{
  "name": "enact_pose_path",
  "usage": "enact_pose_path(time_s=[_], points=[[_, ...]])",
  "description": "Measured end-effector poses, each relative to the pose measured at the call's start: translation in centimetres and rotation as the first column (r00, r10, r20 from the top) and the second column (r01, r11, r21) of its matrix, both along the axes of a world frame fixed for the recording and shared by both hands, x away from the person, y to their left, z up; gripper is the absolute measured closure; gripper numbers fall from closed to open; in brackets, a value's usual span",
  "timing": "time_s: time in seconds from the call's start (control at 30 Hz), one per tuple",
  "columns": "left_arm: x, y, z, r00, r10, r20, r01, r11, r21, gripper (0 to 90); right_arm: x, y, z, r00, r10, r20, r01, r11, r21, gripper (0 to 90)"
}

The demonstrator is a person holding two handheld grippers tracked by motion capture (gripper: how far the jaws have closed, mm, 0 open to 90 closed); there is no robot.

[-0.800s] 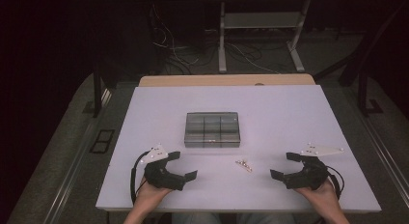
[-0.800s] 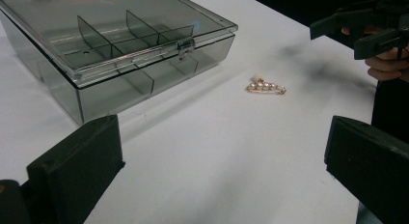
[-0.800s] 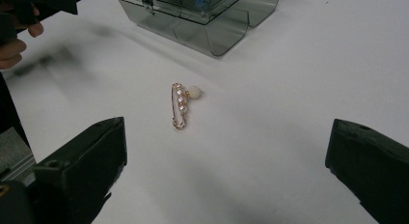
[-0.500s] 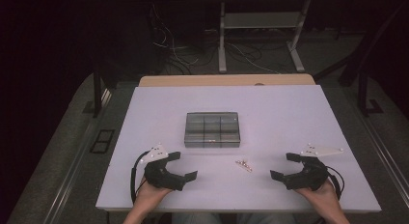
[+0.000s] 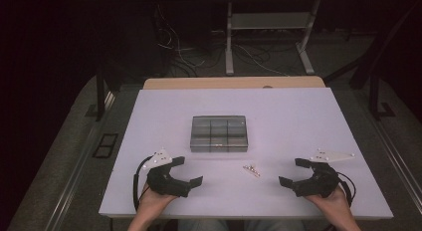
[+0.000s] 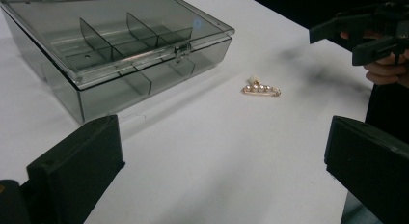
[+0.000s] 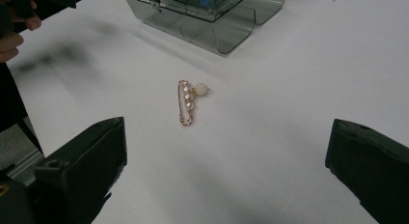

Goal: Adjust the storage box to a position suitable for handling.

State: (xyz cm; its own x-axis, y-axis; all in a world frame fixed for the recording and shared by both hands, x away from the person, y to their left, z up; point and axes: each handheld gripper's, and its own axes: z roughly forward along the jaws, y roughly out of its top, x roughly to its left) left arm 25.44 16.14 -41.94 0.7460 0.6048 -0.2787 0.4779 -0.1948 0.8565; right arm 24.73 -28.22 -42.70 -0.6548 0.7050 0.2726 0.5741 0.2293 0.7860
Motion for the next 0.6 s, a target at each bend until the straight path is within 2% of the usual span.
enact_pose_path(time_s=[0.47,0.6], points=[[1.0,0.7,1.2,0.9996,0.029,0.002,-0.029,0.9995,0.009,0.0,0.1,-0.2,-0.1,1.0000,-0.001,-0.002,0.001,1.0000,-0.003,0.7],[1.5,0.9,1.7,0.9992,0.040,0.008,-0.040,0.9992,-0.004,0.0,0.1,-0.1,-0.1,1.0000,-0.002,-0.008,0.002,1.0000,-0.003,0.8]])
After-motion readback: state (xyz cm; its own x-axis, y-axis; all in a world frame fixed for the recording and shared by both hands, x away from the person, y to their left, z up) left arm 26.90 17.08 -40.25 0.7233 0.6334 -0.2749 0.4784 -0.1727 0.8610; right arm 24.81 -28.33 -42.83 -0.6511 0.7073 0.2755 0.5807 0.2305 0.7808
